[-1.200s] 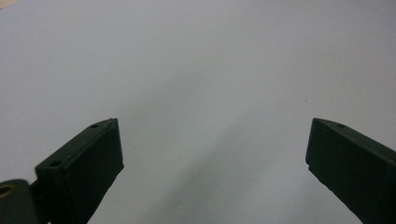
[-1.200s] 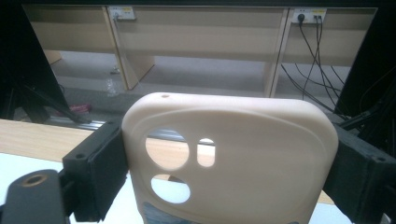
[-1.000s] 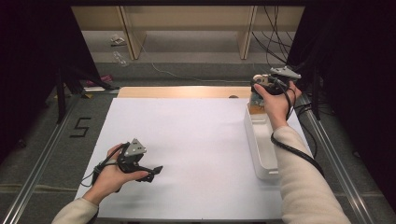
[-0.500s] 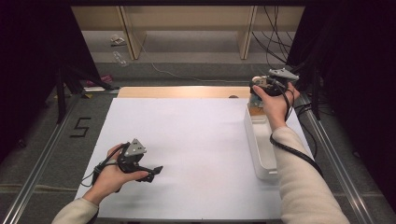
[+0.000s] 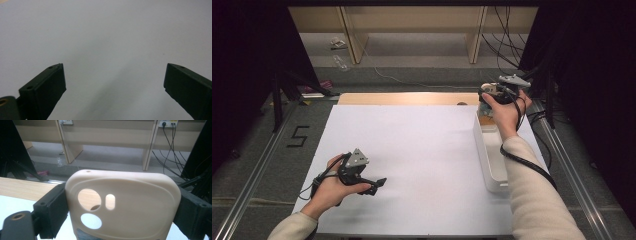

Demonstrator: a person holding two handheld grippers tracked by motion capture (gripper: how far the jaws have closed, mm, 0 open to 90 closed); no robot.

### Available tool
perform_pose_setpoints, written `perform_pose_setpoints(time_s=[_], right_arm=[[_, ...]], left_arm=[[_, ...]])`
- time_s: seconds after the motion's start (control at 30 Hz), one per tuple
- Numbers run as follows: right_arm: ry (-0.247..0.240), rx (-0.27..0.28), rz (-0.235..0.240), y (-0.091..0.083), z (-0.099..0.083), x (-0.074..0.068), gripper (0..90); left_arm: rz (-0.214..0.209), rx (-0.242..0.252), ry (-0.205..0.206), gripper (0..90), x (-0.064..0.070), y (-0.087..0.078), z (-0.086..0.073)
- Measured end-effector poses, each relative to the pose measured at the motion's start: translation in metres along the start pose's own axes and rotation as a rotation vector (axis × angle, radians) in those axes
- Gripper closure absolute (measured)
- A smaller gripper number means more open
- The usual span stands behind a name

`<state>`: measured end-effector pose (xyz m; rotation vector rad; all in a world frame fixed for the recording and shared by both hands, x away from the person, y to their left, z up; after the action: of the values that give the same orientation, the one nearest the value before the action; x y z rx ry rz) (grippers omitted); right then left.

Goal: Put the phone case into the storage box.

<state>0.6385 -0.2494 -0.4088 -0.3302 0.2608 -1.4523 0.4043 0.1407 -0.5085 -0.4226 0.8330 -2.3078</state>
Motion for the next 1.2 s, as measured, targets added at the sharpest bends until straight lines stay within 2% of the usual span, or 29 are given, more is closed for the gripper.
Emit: perform_pose_setpoints(time_s=[1.2], right_arm=[[-0.003, -0.029, -0.004, 0.005, -0.014, -0.001, 12.0]], left_arm=[[0.000, -0.001, 0.000, 3.5, 0.000, 0.001, 0.000]])
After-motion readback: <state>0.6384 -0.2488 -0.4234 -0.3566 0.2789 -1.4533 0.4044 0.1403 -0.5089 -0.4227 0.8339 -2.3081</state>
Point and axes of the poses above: each handheld gripper's, and its own axes: y roughly forward along the jaws, z roughly out of its top, x roughly to its right, the point moved 9 cm from there along y, roughly forward along the jaws, and after that the axes turned 6 degrees about -z, right-handed, at the moved point
